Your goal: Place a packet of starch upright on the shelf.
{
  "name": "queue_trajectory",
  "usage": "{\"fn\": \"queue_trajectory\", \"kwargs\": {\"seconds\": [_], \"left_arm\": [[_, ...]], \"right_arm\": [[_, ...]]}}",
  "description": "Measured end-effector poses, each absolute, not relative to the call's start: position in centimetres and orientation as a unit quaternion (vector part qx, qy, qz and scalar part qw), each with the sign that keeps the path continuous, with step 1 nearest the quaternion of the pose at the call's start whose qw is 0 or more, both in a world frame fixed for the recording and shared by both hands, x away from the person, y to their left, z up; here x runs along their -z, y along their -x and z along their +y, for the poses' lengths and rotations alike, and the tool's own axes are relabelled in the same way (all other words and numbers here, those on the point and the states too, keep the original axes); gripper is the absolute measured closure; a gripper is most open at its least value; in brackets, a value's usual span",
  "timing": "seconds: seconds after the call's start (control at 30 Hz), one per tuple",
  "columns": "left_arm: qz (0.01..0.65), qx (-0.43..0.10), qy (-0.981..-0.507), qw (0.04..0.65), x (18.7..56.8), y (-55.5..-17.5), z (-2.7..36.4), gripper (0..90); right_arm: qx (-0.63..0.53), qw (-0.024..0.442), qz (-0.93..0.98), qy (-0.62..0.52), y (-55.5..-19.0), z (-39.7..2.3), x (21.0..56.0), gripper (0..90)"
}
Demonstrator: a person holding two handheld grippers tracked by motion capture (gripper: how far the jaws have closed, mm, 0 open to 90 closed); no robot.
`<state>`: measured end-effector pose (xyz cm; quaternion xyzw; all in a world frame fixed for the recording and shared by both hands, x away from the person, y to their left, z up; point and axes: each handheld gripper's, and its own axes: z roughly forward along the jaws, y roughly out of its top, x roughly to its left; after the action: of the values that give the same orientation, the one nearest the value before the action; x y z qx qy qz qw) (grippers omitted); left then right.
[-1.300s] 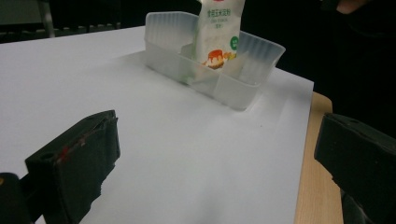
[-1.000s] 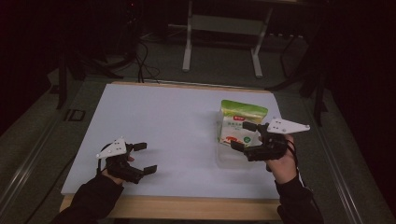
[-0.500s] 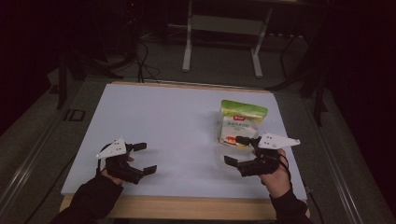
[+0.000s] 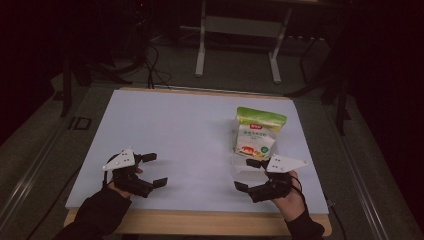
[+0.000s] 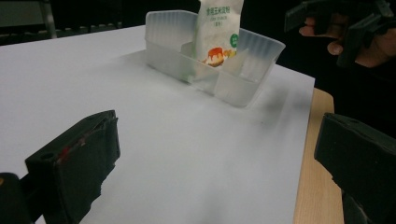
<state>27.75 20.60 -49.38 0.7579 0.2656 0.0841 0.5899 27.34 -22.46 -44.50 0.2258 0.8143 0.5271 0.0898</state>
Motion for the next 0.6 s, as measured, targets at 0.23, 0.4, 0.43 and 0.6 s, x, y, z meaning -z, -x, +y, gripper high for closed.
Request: {"fn": "queue_trajectory", "kwargs": {"seconds": [0.23,0.4,0.43,0.6], "left_arm": [[0.265,-0.085,-0.759,0.588,49.4,-27.7,20.6,0.8],[0.263,-0.085,-0.76,0.588,49.4,-27.7,20.6,0.8],[0.263,-0.085,-0.76,0.588,49.4,-27.7,20.6,0.8],[0.263,-0.086,-0.762,0.586,49.4,-27.7,20.5,0.8]], "right_arm": [[-0.513,0.101,0.824,-0.22,-26.6,-22.5,45.5,12.8],[-0.513,0.098,0.822,-0.228,-26.2,-22.8,46.1,12.6],[-0.511,0.099,0.822,-0.23,-26.1,-22.9,46.2,12.6],[-0.512,0.11,0.819,-0.237,-25.7,-23.4,46.4,12.6]]}}
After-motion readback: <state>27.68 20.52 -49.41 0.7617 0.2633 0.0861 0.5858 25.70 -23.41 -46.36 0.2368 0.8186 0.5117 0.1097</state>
